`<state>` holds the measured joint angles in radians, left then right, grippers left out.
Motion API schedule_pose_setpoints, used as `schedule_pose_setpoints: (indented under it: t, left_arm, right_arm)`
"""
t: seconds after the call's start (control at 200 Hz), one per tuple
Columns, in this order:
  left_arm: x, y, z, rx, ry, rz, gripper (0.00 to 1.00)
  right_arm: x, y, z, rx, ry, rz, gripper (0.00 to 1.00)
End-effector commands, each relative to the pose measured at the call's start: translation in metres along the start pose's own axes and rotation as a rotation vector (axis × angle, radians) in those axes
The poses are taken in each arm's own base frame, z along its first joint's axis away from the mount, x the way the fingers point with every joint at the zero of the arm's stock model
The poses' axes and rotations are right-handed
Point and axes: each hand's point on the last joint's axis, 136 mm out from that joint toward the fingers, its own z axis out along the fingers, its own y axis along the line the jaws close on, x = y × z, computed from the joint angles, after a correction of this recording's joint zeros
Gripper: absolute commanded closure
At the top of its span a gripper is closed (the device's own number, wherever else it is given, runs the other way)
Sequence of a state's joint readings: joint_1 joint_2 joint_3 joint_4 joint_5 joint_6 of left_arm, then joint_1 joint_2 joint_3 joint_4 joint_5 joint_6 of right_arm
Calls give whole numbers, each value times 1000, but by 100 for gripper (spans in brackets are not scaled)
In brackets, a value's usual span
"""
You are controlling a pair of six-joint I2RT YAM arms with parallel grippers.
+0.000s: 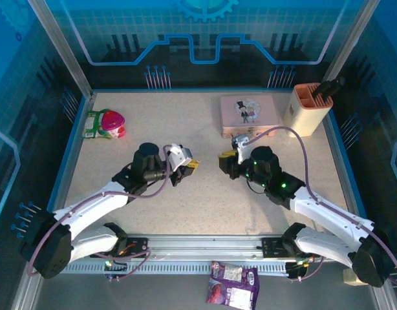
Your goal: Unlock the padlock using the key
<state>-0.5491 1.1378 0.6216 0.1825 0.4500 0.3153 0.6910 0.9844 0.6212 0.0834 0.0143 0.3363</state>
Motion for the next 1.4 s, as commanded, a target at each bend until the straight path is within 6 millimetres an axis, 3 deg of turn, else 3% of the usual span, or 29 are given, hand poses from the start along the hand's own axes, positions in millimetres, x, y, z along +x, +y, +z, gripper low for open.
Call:
schedule_pose_setpoints:
  t: [0.0, 0.18, 0.525, 0.811, 1.396]
  left_arm:
    - [24, -12, 1, 82, 163, -22, 100]
    - [34, -17, 3, 121, 288, -27, 100]
    - [42, -48, 7, 243, 369, 64, 100]
    - [45, -62, 7, 287, 397, 105, 100]
    - [47, -68, 8, 302, 398, 121, 100]
  right_arm:
    - [3, 5, -5, -50, -76, -127, 73]
    - [15, 16, -14, -146, -196, -232, 74]
    - [46, 60, -14, -383, -214, -462, 71]
    - [66, 83, -4, -501, -168, -509, 73]
    - [77, 86, 1, -511, -120, -504, 76]
